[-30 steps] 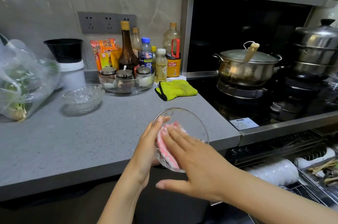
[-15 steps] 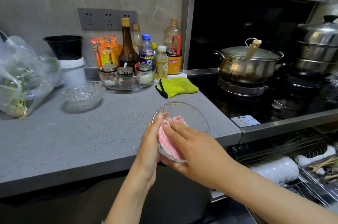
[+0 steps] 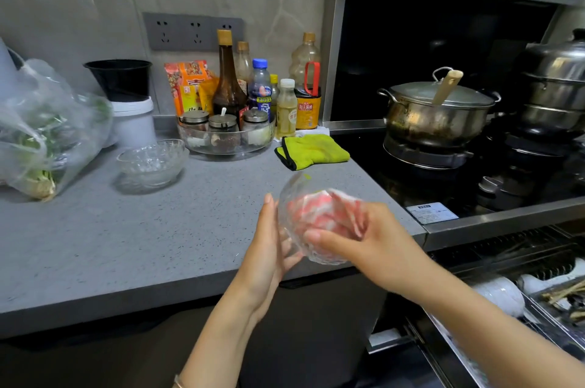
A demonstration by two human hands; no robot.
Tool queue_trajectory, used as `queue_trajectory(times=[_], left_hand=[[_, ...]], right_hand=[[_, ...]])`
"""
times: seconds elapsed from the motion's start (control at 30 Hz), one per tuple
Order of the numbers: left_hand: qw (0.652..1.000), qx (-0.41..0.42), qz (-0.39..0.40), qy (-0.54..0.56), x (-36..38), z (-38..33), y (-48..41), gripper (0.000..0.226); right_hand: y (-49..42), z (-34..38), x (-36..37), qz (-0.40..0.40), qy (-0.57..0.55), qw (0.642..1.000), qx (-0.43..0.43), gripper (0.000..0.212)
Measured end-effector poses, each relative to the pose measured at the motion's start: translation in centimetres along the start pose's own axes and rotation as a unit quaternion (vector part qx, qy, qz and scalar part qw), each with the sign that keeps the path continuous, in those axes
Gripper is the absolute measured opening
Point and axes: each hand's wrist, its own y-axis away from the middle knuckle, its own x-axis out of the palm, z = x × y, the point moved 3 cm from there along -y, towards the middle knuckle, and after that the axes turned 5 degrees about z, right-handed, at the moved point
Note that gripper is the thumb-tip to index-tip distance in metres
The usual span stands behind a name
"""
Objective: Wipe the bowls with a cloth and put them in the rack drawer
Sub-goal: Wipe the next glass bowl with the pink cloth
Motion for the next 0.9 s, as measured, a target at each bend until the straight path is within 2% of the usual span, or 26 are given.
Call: queue_trajectory(times=[0.17, 0.33, 0.43, 0.47, 0.6, 0.67, 0.77, 0.87, 0.9], left_hand=[[0.989, 0.028, -0.007, 0.148, 0.1, -0.2, -0.7, 0.071], [0.969, 0.053, -0.009, 0.241, -0.4, -0.4, -0.6, 0.065], [0.954, 0.047, 0.012, 0.297, -1.0, -0.2, -0.7, 0.097], [0.947, 0.048, 0.028, 0.316, -1.1, -0.2, -0.7, 0.1], [0.925, 0.097, 0.041, 0.365, -1.5, -1.0, -0.5, 0.066], [0.918, 0.099, 0.026, 0.383, -1.8, -1.4, -0.3, 0.06], [0.923, 0.092, -0.004, 0.374, -1.9, -2.2, -0.1, 0.056], [0.933, 0.073, -0.066, 0.346, -1.8, -2.7, 0.1, 0.02], [0.934, 0.069, -0.082, 0.342, -1.6, -3.0, 0.2, 0.016]], right_hand=[[-1.0, 0.9, -0.8, -0.026, -0.222, 0.975, 0.002, 0.025], [-1.8, 0.5, -1.0, -0.012, -0.323, 0.946, 0.008, 0.047], [-1.6, 0.3, -0.9, -0.014, -0.324, 0.946, 0.021, 0.04], [-1.6, 0.2, -0.8, -0.01, -0.325, 0.946, 0.024, 0.038], [-1.7, -0.3, -0.8, -0.018, -0.323, 0.944, 0.064, 0.039], [-1.9, -1.0, -1.0, -0.029, -0.305, 0.946, 0.104, 0.057], [-2.1, -1.8, -0.7, -0.049, -0.319, 0.934, 0.152, 0.059], [-2.4, -1.8, -0.6, -0.104, -0.324, 0.928, 0.148, 0.057], [-2.5, -1.8, -0.7, -0.126, -0.307, 0.933, 0.135, 0.058]])
